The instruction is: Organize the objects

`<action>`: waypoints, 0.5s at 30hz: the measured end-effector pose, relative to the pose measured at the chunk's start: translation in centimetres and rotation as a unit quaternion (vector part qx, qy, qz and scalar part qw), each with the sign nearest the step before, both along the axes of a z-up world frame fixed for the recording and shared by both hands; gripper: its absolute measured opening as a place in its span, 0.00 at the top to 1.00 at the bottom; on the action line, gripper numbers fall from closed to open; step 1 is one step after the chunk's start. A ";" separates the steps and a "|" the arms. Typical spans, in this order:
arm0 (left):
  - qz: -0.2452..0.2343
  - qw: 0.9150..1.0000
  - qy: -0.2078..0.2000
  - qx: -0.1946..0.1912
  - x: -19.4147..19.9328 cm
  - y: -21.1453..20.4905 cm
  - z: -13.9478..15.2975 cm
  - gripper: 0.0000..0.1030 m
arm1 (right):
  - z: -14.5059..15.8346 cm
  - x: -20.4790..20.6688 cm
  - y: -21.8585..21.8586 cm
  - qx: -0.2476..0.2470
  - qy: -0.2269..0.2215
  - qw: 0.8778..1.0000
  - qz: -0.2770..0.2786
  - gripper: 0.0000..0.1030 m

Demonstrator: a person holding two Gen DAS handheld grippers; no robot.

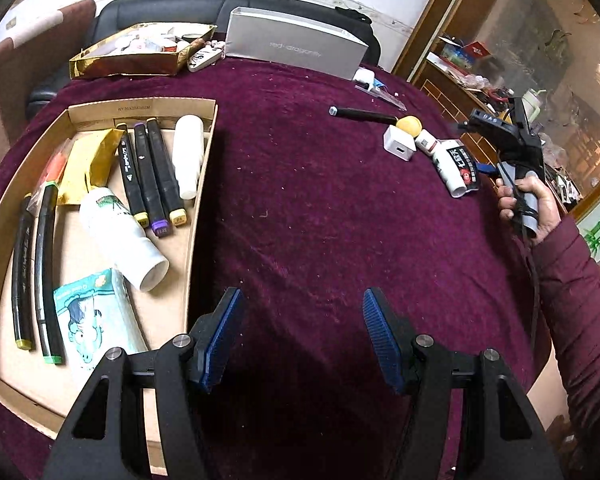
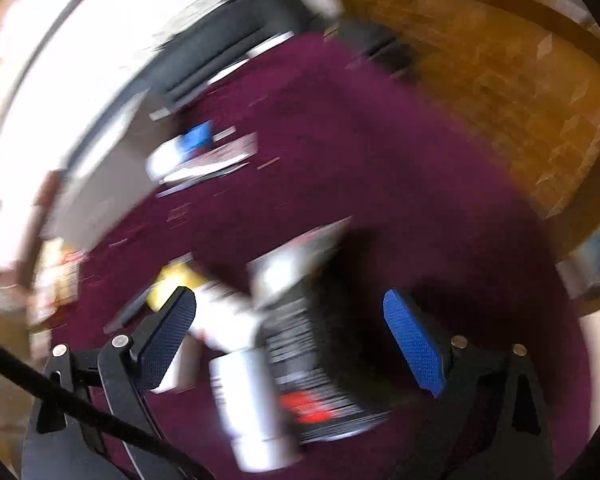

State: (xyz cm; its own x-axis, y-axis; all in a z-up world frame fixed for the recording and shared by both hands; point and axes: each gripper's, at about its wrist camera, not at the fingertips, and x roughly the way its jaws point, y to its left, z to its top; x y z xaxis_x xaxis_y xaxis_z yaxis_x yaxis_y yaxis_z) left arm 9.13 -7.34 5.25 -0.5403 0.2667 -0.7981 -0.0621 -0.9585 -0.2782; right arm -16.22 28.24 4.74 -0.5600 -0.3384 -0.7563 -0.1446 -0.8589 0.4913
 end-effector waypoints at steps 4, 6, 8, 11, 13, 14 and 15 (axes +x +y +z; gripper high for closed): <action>0.002 1.000 -0.006 -0.001 -0.5 0.0 -0.2 0.46 | 1.7 1.9 -5.4 -0.025 0.036 0.989 0.142 0.07; -0.001 1.000 -0.007 -0.001 -0.5 0.2 -0.3 0.46 | 2.7 4.0 -8.9 -0.108 0.025 0.959 0.263 0.07; -0.005 1.000 -0.007 -0.002 -0.4 0.3 -0.4 0.46 | 4.5 6.1 -10.6 -0.104 0.048 0.944 0.310 0.07; -0.006 1.000 -0.011 0.002 -0.3 0.4 -0.6 0.46 | 6.6 7.3 -10.0 -0.070 0.072 0.960 0.263 0.07; -0.009 1.000 -0.012 0.006 -0.1 0.5 -0.6 0.46 | 7.0 7.4 -9.6 0.012 0.074 0.977 0.202 0.06; -0.009 1.000 -0.012 0.006 0.0 0.6 -0.7 0.46 | 6.8 7.3 -9.6 0.027 0.066 0.979 0.192 0.06; -0.009 1.000 -0.012 0.006 0.0 0.6 -0.7 0.46 | 6.2 7.1 -9.5 0.023 0.050 0.980 0.191 0.06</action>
State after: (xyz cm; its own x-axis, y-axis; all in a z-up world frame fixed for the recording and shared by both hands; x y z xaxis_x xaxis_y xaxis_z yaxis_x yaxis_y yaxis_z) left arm 9.17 -6.74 4.53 -0.5157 0.2860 -0.8077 -0.0728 -0.9539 -0.2913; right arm -9.08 18.76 10.96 -0.4715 -0.5048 -0.7231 0.2394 -0.8624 0.4459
